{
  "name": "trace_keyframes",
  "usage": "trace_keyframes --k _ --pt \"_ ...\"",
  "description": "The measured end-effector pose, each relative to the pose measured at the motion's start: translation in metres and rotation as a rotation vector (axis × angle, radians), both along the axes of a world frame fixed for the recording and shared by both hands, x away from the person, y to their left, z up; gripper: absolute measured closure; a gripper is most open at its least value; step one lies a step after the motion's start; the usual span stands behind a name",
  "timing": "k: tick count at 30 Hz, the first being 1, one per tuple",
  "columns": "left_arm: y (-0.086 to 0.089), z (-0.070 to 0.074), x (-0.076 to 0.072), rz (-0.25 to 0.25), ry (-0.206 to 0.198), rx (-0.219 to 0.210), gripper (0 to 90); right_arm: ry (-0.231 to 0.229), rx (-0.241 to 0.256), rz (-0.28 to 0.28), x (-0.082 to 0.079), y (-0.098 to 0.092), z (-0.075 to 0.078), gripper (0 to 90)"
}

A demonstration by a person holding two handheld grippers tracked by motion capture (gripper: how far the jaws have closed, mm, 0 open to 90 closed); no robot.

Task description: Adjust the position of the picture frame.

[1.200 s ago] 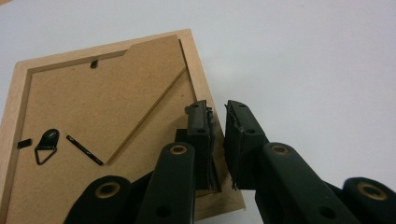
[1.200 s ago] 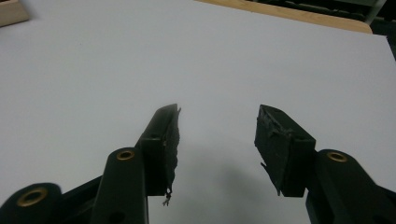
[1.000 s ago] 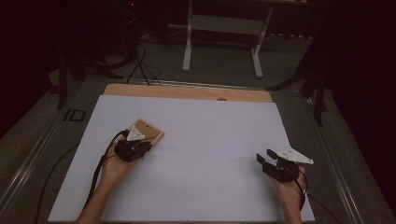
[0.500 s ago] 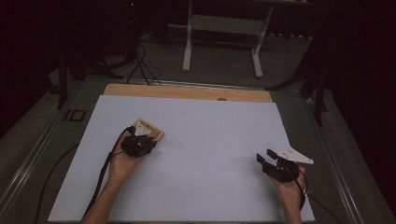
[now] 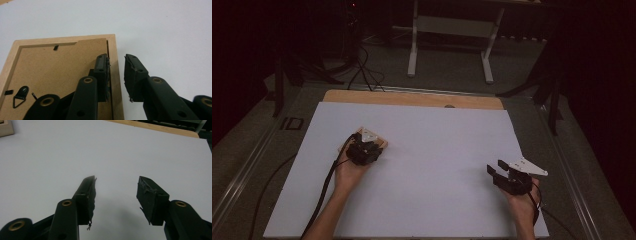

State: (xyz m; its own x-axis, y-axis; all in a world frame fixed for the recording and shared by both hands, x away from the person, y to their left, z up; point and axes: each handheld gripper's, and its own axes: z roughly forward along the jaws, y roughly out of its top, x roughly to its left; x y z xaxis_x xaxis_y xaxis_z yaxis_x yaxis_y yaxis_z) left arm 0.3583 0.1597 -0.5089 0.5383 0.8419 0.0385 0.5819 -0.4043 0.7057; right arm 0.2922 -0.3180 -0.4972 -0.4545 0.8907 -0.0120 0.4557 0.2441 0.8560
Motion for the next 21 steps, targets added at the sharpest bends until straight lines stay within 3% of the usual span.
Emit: trace_keyframes --k 2,9,21 --pt "0.0 0.0 0.0 0.002 0.003 -0.008 81.0 0.0 -0.001 0.0 0.0 0.0 0.0 48.7" --pt "0.002 0.0 0.0 -0.012 0.008 -0.019 81.7 0.0 0.0 0.001 0.0 0.001 0.0 48.7" --pt "-0.006 0.0 -0.015 -0.15 -0.008 0.011 81.6 0.0 -0.001 0.002 0.0 0.001 0.0 48.7"
